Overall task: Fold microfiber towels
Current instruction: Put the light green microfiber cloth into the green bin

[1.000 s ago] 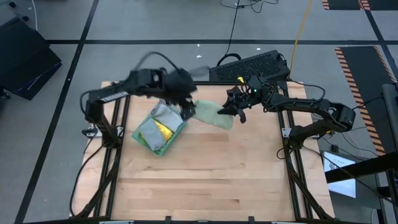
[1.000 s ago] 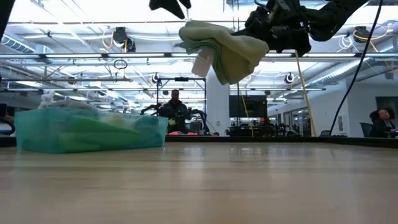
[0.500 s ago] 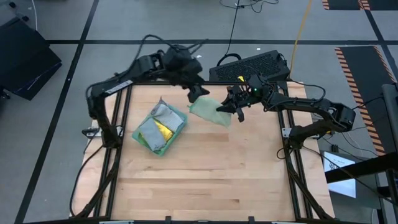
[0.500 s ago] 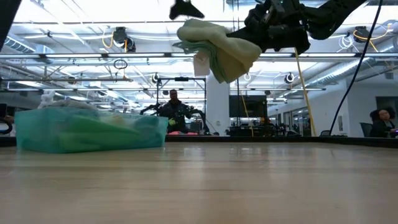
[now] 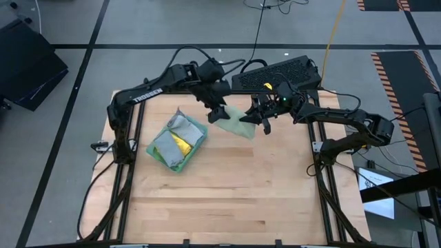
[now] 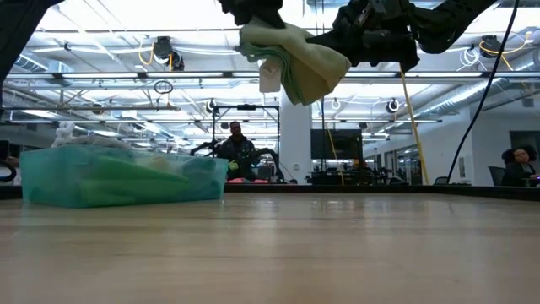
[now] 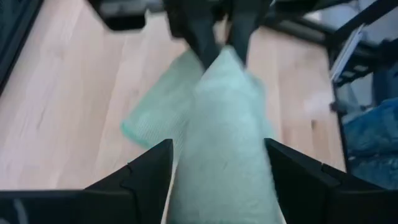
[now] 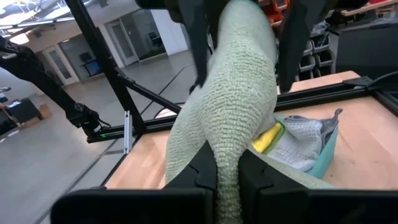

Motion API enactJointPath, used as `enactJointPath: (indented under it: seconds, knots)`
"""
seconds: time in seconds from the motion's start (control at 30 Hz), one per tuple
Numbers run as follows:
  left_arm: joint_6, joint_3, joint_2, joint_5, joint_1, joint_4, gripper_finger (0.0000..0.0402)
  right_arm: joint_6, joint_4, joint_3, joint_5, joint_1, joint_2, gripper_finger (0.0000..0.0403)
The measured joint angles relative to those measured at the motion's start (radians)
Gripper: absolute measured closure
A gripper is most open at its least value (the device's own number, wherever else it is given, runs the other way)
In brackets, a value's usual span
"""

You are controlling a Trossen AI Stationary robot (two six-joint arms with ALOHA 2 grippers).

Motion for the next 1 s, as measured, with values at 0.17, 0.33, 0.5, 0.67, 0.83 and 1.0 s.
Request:
enactJointPath:
  seconds: [0.17,0.33,0.5,0.67,0.83,1.0]
  knots:
    - [0.009,0.0,-0.004,-0.031,0.0,-0.077,0.0177,0.0,-0.001,0.0,0.005,0.0,0.0,0.0391]
    - [0.005,0.0,-0.005,-0.032,0.0,-0.08,0.0273,0.0,-0.001,0.0,0.031,0.0,0.0,0.0391]
    - [0.0,0.0,-0.005,-0.032,0.002,-0.115,0.0381,-0.011,-0.005,0.0,0.036,0.007,0.0,0.0381]
    - [0.056,0.0,-0.005,-0.032,0.019,-0.264,0.0383,0.053,-0.015,0.0,0.038,0.007,0.001,0.032]
    - [0.137,0.0,-0.005,-0.035,0.051,-0.457,0.0384,0.109,-0.043,0.0,0.026,0.007,0.001,0.0256]
    - [0.193,0.0,-0.008,-0.036,0.107,-0.491,0.0384,0.148,-0.062,0.0,0.026,0.006,0.001,0.0232]
